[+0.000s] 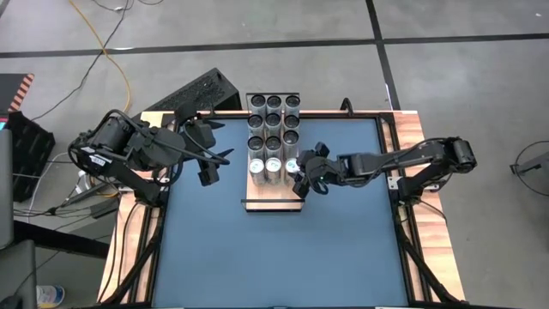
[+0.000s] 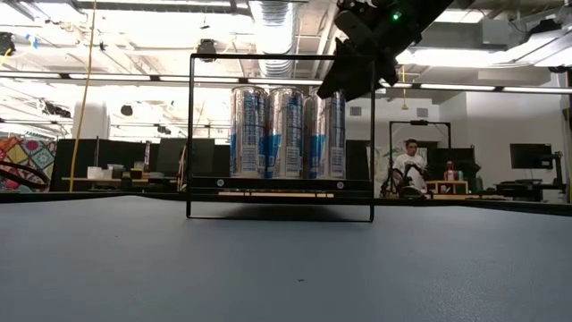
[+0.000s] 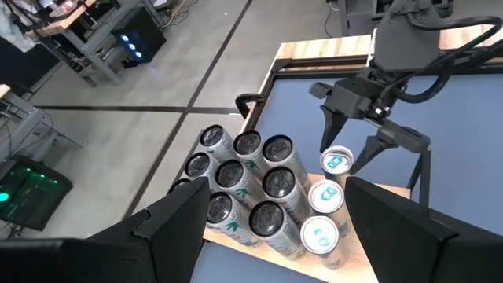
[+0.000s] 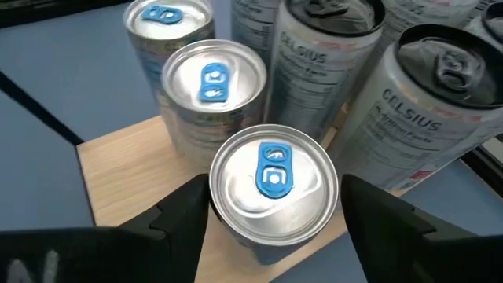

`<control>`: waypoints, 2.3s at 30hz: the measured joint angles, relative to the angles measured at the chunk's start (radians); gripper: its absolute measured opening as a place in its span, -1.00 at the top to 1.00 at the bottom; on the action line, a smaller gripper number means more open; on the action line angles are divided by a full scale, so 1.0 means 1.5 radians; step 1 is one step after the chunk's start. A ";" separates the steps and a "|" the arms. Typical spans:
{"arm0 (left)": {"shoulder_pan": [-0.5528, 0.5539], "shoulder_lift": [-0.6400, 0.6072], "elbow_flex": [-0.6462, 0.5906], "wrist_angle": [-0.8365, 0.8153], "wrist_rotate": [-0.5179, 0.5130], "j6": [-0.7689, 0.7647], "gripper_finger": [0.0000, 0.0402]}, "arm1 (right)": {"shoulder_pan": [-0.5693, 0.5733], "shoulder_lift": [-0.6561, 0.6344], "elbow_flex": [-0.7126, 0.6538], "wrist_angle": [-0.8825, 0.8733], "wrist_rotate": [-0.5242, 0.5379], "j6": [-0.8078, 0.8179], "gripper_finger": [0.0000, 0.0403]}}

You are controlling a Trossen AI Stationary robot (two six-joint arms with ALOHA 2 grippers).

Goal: Place canned beverage on shelf
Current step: Put the blue soda can on the shelf, then return to Home Position

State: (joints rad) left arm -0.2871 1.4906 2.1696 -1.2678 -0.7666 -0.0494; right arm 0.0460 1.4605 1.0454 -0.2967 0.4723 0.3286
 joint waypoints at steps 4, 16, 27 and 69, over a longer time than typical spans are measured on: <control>-0.004 0.000 0.000 0.000 0.000 0.000 -0.41 | -0.007 0.000 0.000 0.000 -0.001 -0.003 -0.35; -0.004 0.000 0.000 -0.005 0.000 -0.005 -0.41 | -0.005 0.000 0.000 0.033 -0.032 -0.029 -0.35; -0.006 0.000 0.000 -0.025 0.000 -0.016 -0.41 | -0.006 -0.006 0.072 -0.052 0.009 -0.102 -0.35; -0.016 -0.399 -0.540 0.562 0.108 -0.015 -0.41 | 0.124 -0.751 -0.071 -0.091 0.052 -0.154 -0.35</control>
State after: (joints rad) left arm -0.3103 0.8918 1.3602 -0.4254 -0.6043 -0.0714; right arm 0.2313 0.3345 0.9385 -0.4331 0.5506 0.0975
